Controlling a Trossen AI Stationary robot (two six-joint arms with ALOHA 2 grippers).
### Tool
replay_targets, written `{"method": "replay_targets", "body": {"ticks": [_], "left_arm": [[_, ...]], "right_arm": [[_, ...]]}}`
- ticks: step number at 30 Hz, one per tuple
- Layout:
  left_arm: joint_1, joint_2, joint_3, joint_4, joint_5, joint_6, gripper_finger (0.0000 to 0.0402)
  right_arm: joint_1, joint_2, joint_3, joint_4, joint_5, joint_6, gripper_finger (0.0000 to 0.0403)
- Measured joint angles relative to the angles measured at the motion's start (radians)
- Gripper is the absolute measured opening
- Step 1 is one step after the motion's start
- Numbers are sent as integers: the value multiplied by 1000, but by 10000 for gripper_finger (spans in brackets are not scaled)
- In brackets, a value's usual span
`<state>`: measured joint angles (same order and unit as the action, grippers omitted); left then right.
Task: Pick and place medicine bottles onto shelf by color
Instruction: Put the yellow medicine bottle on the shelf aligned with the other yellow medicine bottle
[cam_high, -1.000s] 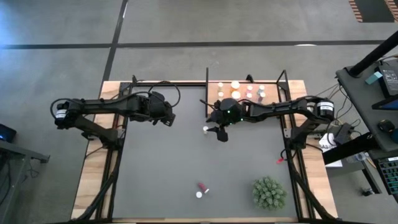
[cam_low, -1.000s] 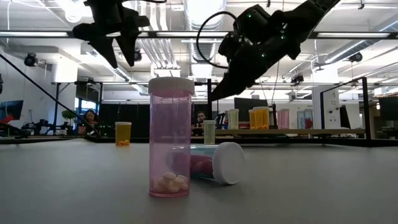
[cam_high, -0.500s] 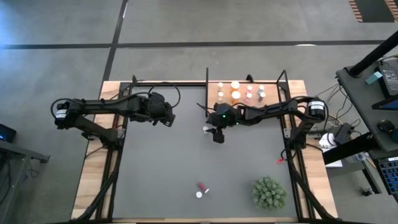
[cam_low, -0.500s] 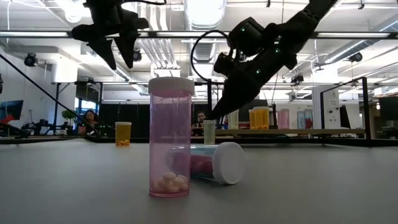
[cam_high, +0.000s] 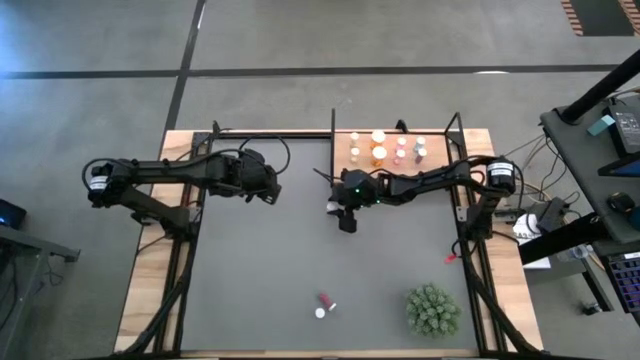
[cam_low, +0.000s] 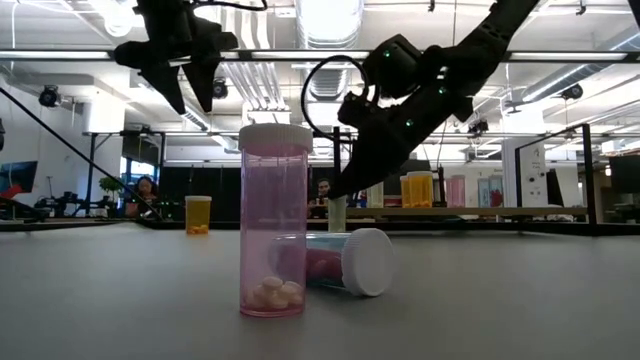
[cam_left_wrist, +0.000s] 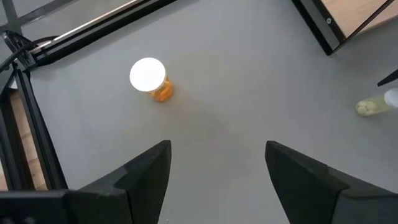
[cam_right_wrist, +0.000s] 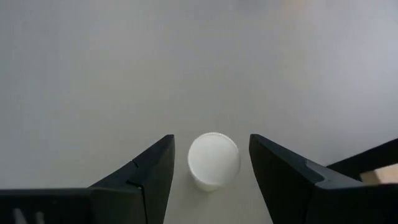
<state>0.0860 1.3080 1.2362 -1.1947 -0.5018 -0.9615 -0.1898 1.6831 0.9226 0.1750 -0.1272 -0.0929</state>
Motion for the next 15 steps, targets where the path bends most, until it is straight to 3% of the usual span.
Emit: {"method": "replay_targets", "body": {"ticks": [8, 15], "left_arm": [[0, 0, 0, 0, 0, 0, 244], [0, 0, 0, 0, 0, 1, 244]], "right_arm": [[0, 9, 0, -8, -1, 68, 191], [0, 11, 0, -9, -2, 69, 137]]}}
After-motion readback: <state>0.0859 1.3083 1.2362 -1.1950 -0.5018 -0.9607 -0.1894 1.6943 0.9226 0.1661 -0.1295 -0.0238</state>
